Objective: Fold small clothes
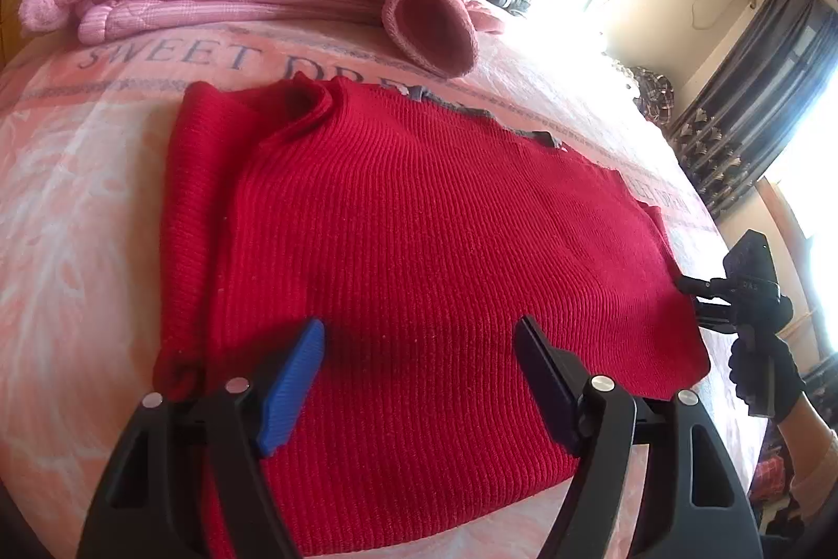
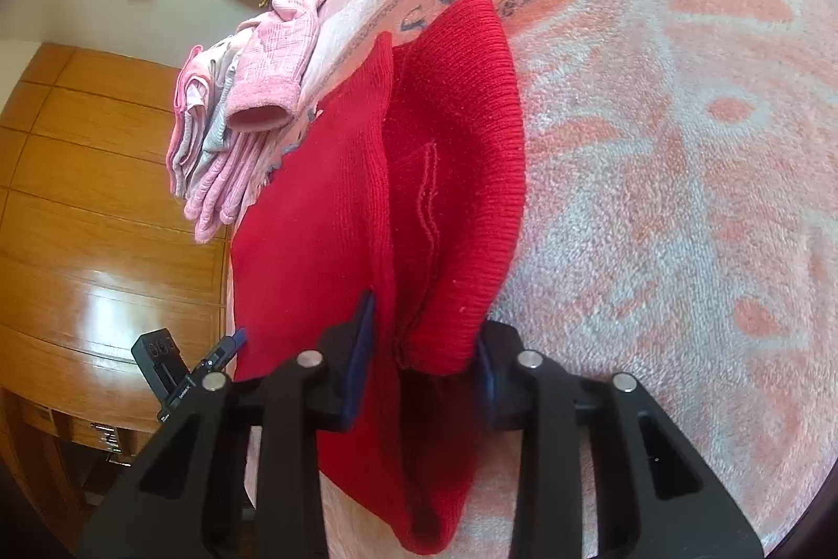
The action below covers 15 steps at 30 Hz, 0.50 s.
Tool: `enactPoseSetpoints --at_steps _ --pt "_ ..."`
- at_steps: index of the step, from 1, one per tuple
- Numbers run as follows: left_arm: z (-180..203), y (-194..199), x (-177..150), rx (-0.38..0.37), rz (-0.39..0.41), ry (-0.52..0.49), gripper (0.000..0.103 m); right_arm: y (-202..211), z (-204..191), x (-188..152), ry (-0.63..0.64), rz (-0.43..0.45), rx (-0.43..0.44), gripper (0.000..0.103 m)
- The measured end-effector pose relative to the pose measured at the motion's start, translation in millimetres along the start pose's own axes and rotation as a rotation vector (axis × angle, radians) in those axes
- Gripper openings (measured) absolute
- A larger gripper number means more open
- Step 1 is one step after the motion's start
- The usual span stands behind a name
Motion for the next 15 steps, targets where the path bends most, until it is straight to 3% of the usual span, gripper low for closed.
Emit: enactPoseSetpoints --at_steps 5,15 --pt "-2 0 0 -0.021 -0.003 0.015 0.075 3 -1 -1 0.043 0.006 -0.037 0.018" --pt "-4 -2 0 -0.043 -0.016 0.039 0.077 2 -11 -2 0.047 0.010 -0.129 0.015"
Point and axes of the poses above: each gripper's, at about its wrist camera, not at the fingertips, and y roughly against the way its jaws point, z to its right, x to its top, the point moved 7 cm from there along -y, roughly the way its jaws point, and after that the axes turned 11 degrees about x, right-handed, at the moved point
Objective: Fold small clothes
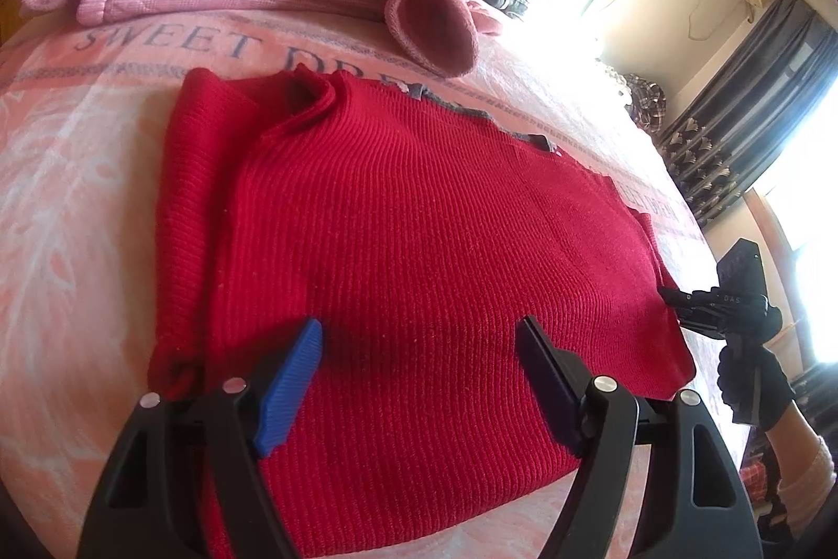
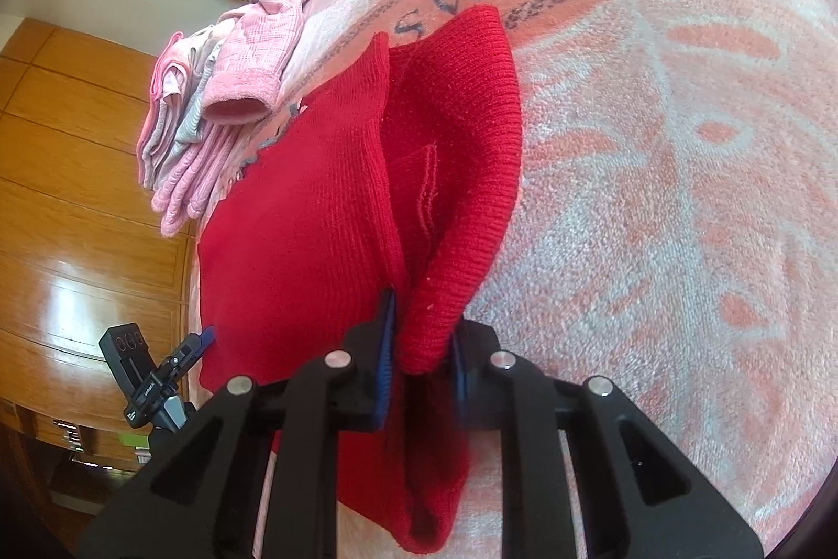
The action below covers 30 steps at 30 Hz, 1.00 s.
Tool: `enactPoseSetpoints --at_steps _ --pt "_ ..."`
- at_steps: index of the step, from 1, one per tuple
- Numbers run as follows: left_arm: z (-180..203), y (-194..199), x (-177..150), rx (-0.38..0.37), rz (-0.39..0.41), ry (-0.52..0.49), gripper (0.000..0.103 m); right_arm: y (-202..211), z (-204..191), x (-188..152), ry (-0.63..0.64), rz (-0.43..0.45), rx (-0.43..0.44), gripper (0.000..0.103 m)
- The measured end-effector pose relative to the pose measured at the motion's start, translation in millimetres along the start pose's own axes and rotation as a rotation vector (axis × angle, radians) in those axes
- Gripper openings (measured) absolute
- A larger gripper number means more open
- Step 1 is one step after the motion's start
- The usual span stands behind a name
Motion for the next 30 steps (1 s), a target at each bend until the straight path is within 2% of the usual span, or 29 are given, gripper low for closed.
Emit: enactPoseSetpoints --at_steps 4,9,12,16,21,23,25,26,27,29,30 --pt "-2 5 2 -0.021 -0.007 0.027 0.077 6 -31 4 0.011 0.014 -0.009 0.015" --pt "-3 16 -1 -0.036 0.002 0.010 0.077 -7 -95 14 0.092 -0.003 -0.021 0.014" --pt "-5 22 -4 -0.043 0.007 -0.010 0.077 -32 -131 15 0.148 -0.039 -0.048 0.014" --pt "-18 26 -6 -0.056 0.005 0.012 0.077 -73 -171 8 0.213 -0.095 -0.064 0.014" --pt "-38 28 -8 -0.067 0.002 0.052 0.077 -133 -198 -14 0.267 -0.189 -0.068 0.015" --pt "-42 28 -9 -0.081 0.000 0.065 0.077 -152 -201 -26 0.254 -0.232 -0.058 0.024" --pt "-44 29 -9 -0.087 0.001 0.067 0.077 -160 -209 -34 0.242 -0.254 -0.003 0.028" --pt "-43 30 -9 -0.087 0.000 0.065 0.077 -160 -215 -37 0.255 -0.261 0.012 0.039" --pt "-43 30 -10 -0.088 -0.001 0.061 0.077 -155 -221 -38 0.277 -0.256 0.014 0.045" --pt "-43 31 -10 -0.093 -0.005 0.068 0.077 -142 -234 -41 0.321 -0.255 0.014 0.047" --pt "-43 32 -10 -0.101 -0.008 0.079 0.077 -136 -239 -43 0.347 -0.256 0.005 0.052"
Point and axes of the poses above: each gripper's, at about its wrist camera, not at the fingertips, and y roughly against the way its jaws point, z to its right, x to its top, the point moved 7 cm from there along -y, roughly the way its jaws point, and after that the axes turned 11 degrees about x, right-handed, at the moved point
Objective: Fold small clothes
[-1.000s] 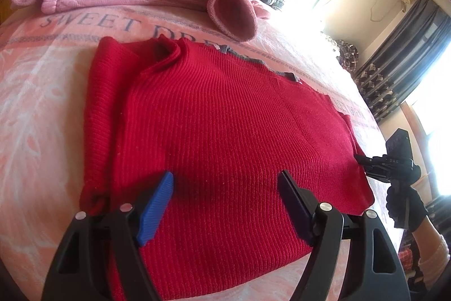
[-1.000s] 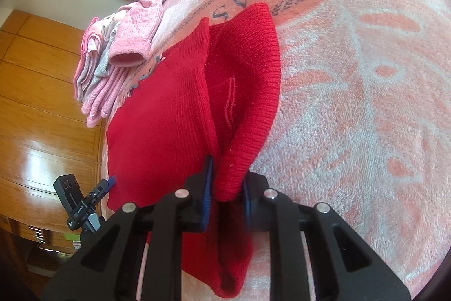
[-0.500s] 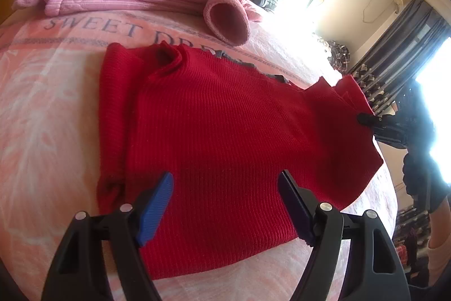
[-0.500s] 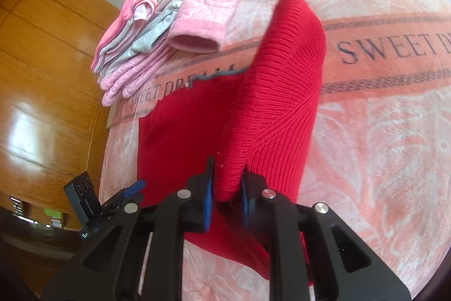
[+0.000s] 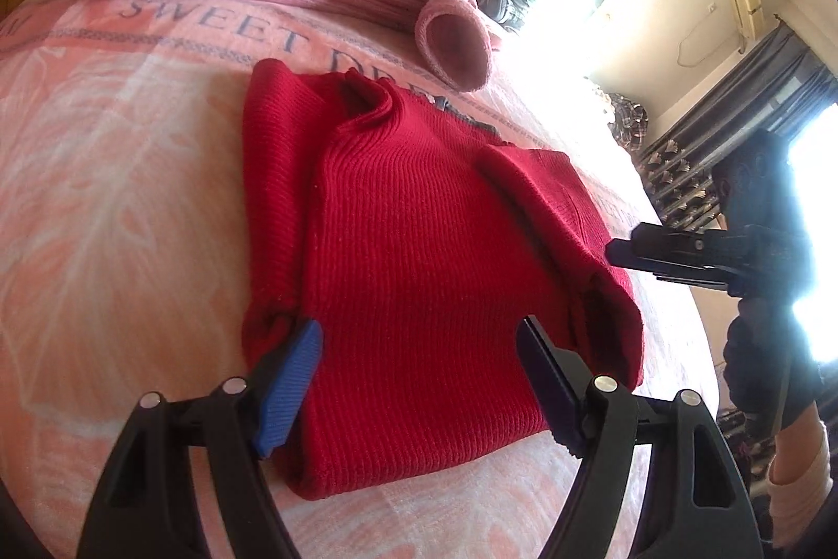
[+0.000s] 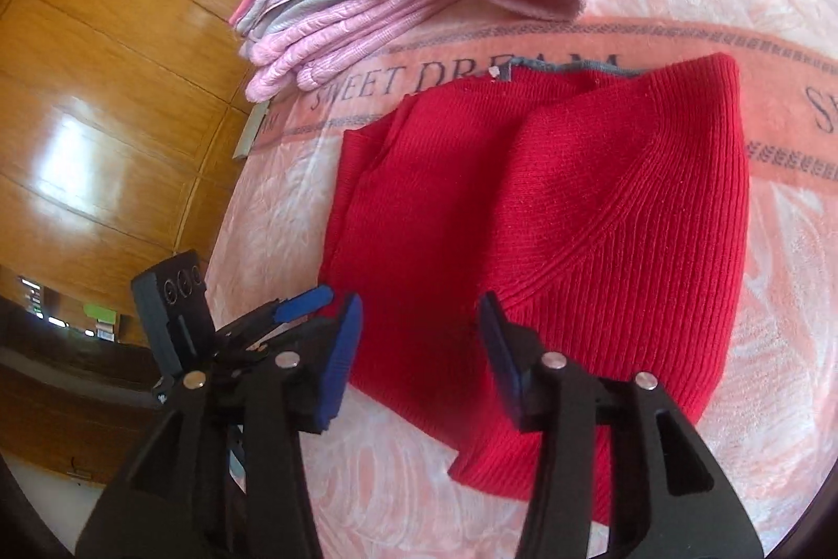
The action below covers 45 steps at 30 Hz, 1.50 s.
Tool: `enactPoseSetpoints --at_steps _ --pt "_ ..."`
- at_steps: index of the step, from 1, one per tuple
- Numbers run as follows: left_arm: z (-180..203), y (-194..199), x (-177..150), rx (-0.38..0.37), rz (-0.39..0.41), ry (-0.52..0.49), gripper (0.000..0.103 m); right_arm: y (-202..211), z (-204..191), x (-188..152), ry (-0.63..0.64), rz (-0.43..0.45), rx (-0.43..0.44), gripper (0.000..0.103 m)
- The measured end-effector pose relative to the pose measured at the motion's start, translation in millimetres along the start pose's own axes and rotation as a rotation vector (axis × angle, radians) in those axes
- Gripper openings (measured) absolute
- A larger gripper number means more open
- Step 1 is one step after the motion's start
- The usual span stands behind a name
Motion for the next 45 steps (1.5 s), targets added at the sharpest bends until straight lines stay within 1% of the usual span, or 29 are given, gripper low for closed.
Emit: enactPoseSetpoints --at_steps 1,3,6,8,10,12,15,17,18,19,21,22,24,25,27,29,30,31,33,35,36,39,42,43,45 --pt "1 1 1 -0.014 -0.001 0.017 0.077 7 -4 -3 0.031 -0.001 -0.026 0.055" --pt "2 6 6 -0.050 0.002 0.058 0.077 18 -12 -16 0.116 -0.024 -0.092 0.065" --pt "7 15 15 -0.091 0.020 0.095 0.077 20 -18 -46 0.245 -0.094 -0.184 0.070" --pt "10 19 21 -0.105 0.028 0.106 0.077 16 -18 -67 0.311 -0.138 -0.212 0.073" --pt "14 19 25 -0.108 0.032 0.110 0.077 5 -16 -80 0.385 -0.169 -0.279 0.073" --pt "17 19 28 -0.113 0.033 0.111 0.078 -7 -10 -86 0.439 -0.183 -0.346 0.076" --pt "21 16 29 -0.117 0.025 0.113 0.078 -23 2 -93 0.444 -0.211 -0.366 0.076" --pt "23 13 28 -0.119 0.018 0.115 0.078 -30 14 -94 0.466 -0.215 -0.430 0.076" --pt "24 11 28 -0.122 0.014 0.118 0.078 -32 19 -95 0.470 -0.214 -0.455 0.071" --pt "25 9 27 -0.126 0.007 0.123 0.078 -32 25 -95 0.459 -0.214 -0.457 0.066" --pt "27 5 26 -0.135 -0.008 0.131 0.078 -24 32 -91 0.420 -0.195 -0.433 0.049" --pt "29 2 25 -0.140 -0.014 0.134 0.078 -20 34 -90 0.399 -0.184 -0.407 0.043" --pt "34 -3 24 -0.155 -0.025 0.146 0.078 -7 38 -86 0.327 -0.158 -0.319 0.015" --pt "37 -7 24 -0.169 -0.032 0.159 0.078 -1 39 -82 0.286 -0.142 -0.271 0.011" --pt "45 -15 24 -0.218 -0.053 0.204 0.079 15 42 -74 0.206 -0.099 -0.174 0.008" --pt "56 -28 23 -0.287 -0.092 0.261 0.081 30 43 -70 0.134 -0.061 -0.070 0.008" --pt "62 -35 22 -0.314 -0.113 0.287 0.081 38 43 -68 0.108 -0.041 -0.018 0.008" --pt "69 -43 21 -0.339 -0.133 0.310 0.081 46 40 -68 0.096 -0.029 0.014 0.008" --pt "83 -60 20 -0.398 -0.176 0.353 0.081 59 40 -65 0.091 -0.008 0.042 0.007" --pt "97 -79 21 -0.432 -0.220 0.387 0.083 69 36 -62 0.083 0.012 0.080 0.007" --pt "103 -86 23 -0.446 -0.223 0.406 0.083 74 35 -61 0.078 0.021 0.103 0.007" --pt "123 -100 35 -0.500 -0.205 0.434 0.086 83 32 -59 0.096 0.033 0.107 0.007" --pt "136 -117 47 -0.521 -0.215 0.462 0.089 92 31 -59 0.096 0.045 0.136 0.007" --pt "138 -124 49 -0.515 -0.223 0.474 0.092 94 31 -58 0.098 0.049 0.142 0.007" --pt "140 -136 52 -0.490 -0.236 0.488 0.093 96 30 -58 0.097 0.056 0.162 0.007"
Point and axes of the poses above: each gripper's, at about its wrist camera, not at the fingertips, and y roughly against the way its jaws point, z to its right, x to its top, the point moved 7 cm from there along -y, roughly the way its jaws point, and after that the axes turned 11 degrees about x, right-handed, at the moved point
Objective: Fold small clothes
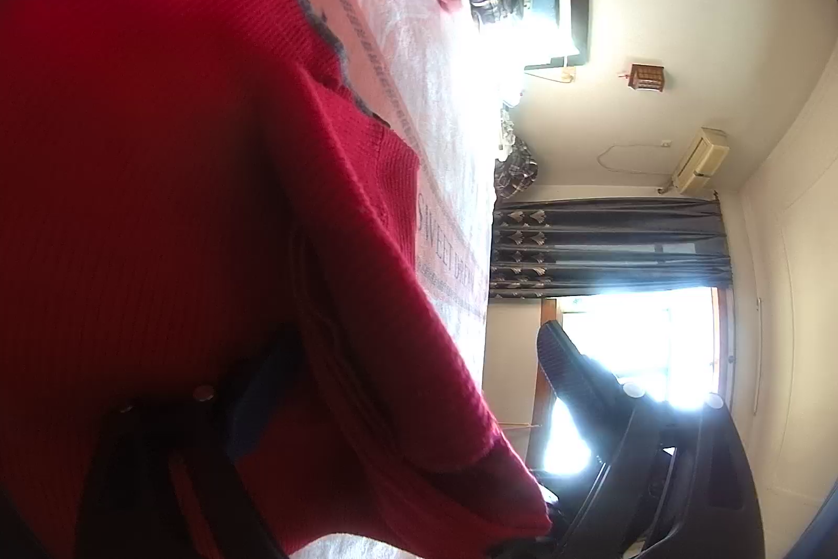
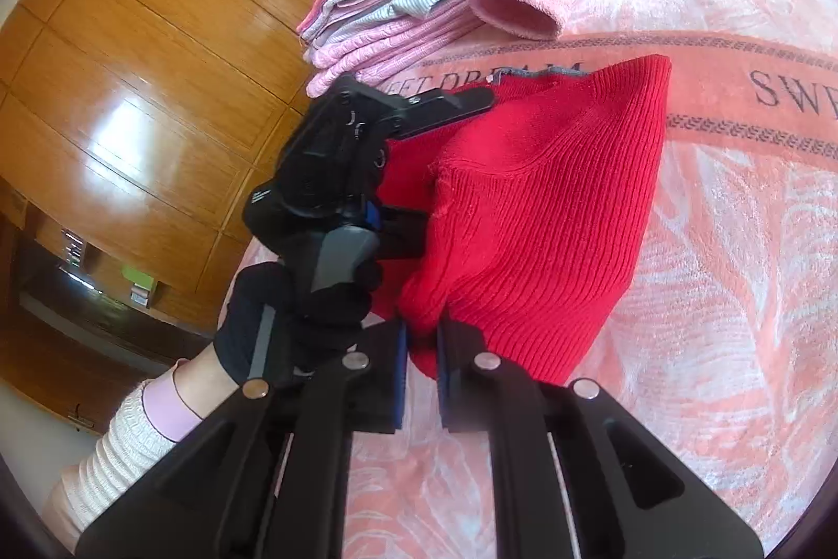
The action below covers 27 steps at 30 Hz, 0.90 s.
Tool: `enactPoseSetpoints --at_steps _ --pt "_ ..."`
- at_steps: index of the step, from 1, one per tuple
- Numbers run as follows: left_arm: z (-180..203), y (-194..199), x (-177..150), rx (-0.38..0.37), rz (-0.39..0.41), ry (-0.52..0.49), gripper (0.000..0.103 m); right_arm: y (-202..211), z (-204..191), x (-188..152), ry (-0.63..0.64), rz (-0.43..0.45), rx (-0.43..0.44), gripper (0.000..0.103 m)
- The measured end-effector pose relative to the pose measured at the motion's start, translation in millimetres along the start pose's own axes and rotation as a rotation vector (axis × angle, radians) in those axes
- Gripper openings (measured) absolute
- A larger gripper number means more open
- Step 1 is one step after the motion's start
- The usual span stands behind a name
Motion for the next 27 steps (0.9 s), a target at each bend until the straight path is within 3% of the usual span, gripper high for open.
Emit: enactPoseSetpoints --at_steps 2,5,7,11,16,19,21,22,23,25,27 --pt "2 -4 6 0.000 0.009 0.014 0.093 0 -2 1 0.005 0.003 0.013 0.007" --pt "18 3 12 -0.100 0.043 0.051 0.092 3 -6 -2 0.020 0.000 0.024 0.007" --pt "31 1 3 -0.136 0.004 0.049 0.092 6 -9 -4 0.034 -0.004 0.025 0.007" --pt "39 -20 -14 -0.057 -0.068 -0.031 0.092 12 -8 -3 0.038 0.008 0.020 0.007" --pt "28 -27 7 -0.085 -0.059 0.042 0.091 9 -8 -4 0.032 0.002 0.028 0.007" --pt "38 -18 15 -0.085 -0.035 -0.023 0.076 6 -12 -5 0.043 -0.003 0.036 0.007" --pt "47 -19 16 -0.058 -0.034 -0.081 0.056 5 -14 -6 0.050 -0.005 0.040 0.007" --pt "50 -19 15 -0.036 -0.031 -0.123 0.038 5 -15 -6 0.055 -0.006 0.040 0.007" --pt "53 -18 13 -0.030 -0.028 -0.159 0.030 5 -16 -7 0.057 -0.007 0.042 0.007" --pt "56 -10 9 -0.016 -0.012 -0.218 0.022 1 -18 -8 0.057 -0.010 0.047 0.008" --pt "60 -1 8 -0.008 0.011 -0.270 0.020 -5 -20 -9 0.063 -0.020 0.050 0.008"
Point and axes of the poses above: each gripper's, at about its wrist camera, not at the fingertips, and y roughly against the way its jaws point, z to its right, x to its top, the point moved 7 cm from there along -y, roughly the way its jaws point, and after that the axes turned 11 degrees about x, right-handed, at the moved point
